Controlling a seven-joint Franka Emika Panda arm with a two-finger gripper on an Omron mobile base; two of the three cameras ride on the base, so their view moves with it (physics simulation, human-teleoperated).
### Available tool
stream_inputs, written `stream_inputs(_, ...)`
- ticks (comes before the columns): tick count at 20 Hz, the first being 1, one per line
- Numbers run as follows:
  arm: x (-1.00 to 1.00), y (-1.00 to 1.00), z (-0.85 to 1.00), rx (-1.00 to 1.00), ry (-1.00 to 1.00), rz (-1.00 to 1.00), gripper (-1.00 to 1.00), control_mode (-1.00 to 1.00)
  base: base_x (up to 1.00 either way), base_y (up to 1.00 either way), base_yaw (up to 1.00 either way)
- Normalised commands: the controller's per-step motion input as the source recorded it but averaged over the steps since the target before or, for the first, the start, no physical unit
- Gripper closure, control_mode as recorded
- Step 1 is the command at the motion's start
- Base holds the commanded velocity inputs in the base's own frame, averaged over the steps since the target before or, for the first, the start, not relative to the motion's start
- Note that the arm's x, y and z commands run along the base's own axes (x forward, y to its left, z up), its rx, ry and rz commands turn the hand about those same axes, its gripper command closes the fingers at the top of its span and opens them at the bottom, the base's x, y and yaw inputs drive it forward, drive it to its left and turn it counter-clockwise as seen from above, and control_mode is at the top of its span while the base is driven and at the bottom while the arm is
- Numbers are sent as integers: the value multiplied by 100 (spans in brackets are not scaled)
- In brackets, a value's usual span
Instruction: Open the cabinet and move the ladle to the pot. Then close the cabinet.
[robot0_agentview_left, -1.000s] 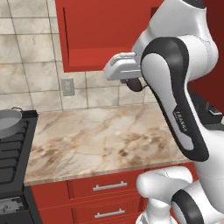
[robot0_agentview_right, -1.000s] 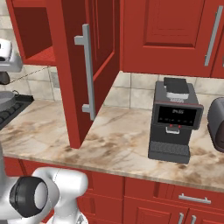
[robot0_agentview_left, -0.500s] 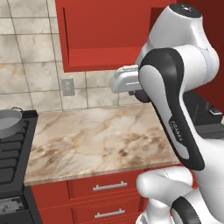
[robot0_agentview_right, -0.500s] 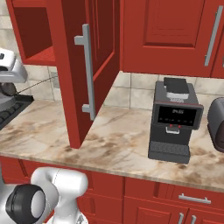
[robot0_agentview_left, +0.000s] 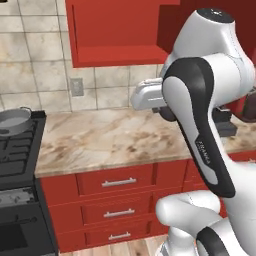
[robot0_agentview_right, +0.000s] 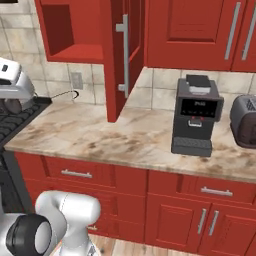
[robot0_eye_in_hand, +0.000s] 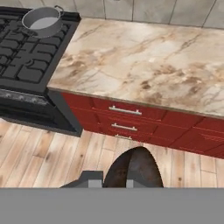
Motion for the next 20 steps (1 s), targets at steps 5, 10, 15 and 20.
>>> stream_inputs(5, 0, 0, 0, 0, 0, 0, 100, 100, -98, 51, -1)
stream_inputs(10, 0, 0, 0, 0, 0, 0, 100, 100, -77, 64, 0)
stream_inputs(15, 0, 0, 0, 0, 0, 0, 100, 100, -2, 75, 59)
stream_inputs(20, 0, 0, 0, 0, 0, 0, 100, 100, 20, 43, 76)
